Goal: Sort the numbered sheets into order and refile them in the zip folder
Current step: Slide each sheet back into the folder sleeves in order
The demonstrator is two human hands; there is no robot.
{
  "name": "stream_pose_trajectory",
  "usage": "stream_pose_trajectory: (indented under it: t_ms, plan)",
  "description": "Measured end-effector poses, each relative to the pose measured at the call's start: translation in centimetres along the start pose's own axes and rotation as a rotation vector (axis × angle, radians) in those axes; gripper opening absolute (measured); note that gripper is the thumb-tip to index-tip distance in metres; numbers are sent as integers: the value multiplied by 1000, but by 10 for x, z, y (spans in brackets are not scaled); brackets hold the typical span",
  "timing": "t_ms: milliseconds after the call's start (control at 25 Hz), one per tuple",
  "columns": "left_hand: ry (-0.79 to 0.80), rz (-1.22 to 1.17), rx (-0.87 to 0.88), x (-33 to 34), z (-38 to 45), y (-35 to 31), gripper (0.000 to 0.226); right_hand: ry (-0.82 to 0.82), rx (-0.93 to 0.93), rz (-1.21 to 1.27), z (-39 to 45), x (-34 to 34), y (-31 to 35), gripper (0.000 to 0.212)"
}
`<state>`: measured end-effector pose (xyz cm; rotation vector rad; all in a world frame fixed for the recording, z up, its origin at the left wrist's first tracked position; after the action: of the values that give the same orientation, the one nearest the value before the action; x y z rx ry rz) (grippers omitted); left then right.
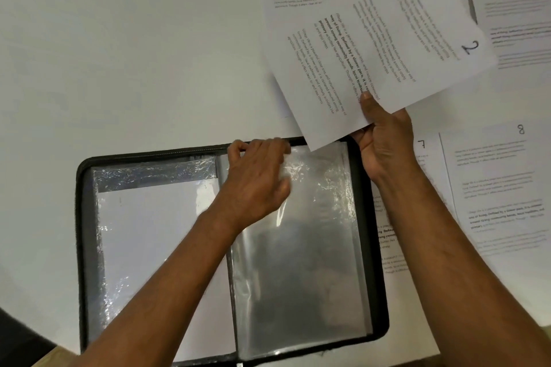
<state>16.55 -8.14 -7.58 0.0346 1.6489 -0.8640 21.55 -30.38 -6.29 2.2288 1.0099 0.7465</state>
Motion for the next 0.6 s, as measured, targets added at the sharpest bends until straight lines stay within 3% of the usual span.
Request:
stream_pose_trajectory:
  t_ms: [80, 200, 600]
  plan:
    - [-48, 28, -60, -2, 4, 0, 33, 11, -18, -32, 6, 2, 1, 42]
    - [-136, 94, -118, -3, 6, 0, 9, 32, -51, -83, 12, 7, 1, 42]
    - [-224, 63, -91, -4, 3, -9, 15, 78, -112, -248, 15, 20, -10, 41]
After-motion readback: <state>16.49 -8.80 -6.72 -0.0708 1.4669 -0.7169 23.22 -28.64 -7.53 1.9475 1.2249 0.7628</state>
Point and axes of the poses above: each hand's wrist, its own z-axis towards the middle knuckle, its own x-axis out of the palm, y = z × x, the point moved 3 cm from there along z, towards the middle knuckle, and after that the axes turned 11 degrees about x, right-handed, at the moved point
